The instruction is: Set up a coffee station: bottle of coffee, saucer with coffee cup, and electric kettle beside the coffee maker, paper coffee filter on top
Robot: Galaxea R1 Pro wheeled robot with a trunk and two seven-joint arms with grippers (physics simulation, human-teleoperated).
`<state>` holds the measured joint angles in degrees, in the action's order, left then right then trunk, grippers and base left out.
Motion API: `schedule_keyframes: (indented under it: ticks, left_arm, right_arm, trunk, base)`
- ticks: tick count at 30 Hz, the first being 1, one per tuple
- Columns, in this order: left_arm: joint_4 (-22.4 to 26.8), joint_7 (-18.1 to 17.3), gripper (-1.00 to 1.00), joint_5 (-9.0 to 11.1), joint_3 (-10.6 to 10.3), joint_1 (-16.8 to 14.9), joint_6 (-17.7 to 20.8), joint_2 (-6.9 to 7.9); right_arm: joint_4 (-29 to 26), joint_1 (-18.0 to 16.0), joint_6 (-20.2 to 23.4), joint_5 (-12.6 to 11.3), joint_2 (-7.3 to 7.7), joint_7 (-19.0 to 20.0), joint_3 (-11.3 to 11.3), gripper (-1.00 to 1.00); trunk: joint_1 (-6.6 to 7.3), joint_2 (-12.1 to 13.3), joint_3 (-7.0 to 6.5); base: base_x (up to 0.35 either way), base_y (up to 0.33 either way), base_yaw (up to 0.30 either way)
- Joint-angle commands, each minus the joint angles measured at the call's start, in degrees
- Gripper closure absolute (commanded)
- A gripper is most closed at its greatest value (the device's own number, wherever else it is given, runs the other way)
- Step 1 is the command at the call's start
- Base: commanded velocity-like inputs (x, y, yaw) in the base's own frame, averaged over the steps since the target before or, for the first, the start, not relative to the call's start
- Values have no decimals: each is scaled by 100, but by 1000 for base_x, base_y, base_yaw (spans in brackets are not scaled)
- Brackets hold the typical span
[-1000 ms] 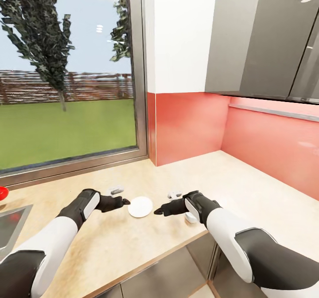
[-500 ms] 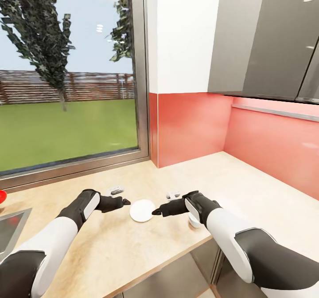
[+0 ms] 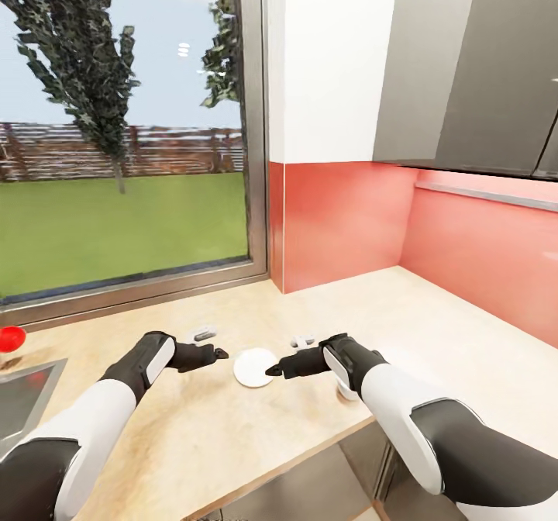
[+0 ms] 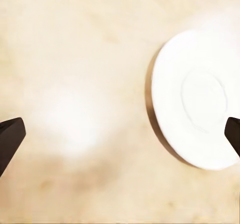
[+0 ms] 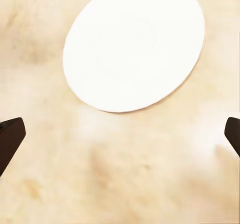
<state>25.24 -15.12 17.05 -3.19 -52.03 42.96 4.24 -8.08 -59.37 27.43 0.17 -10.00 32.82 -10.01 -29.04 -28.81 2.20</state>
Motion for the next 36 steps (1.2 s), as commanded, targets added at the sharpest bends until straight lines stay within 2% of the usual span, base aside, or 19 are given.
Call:
schedule_keyframes:
  ticks: [1,11,20,36]
  left_arm:
    - [6,0,-100,23,-33,-4,19,7]
    - [3,0,-100,24,-33,-1,19,7]
    - [-2,9,-100,18,-41,0,11,-89]
    - [-9,4,-100,16,-42,9,10,-129]
  right_arm:
    - [-6,-5,26,1,0,13,-19,-100]
    - [-10,-5,34,-6,0,8,-14,-100]
    - [-13,-5,17,2,0,10,-10,-100]
    - [0,-5,14,24,0,17,-18,-100]
  trunk:
    - [-3,-11,13]
    - [-3,-11,14]
    - [-3,-11,14]
    - [-3,-11,14]
  base:
    - [0,0,266]
    - [57,-44,238]
    - [101,-80,52]
    - [33,-23,7]
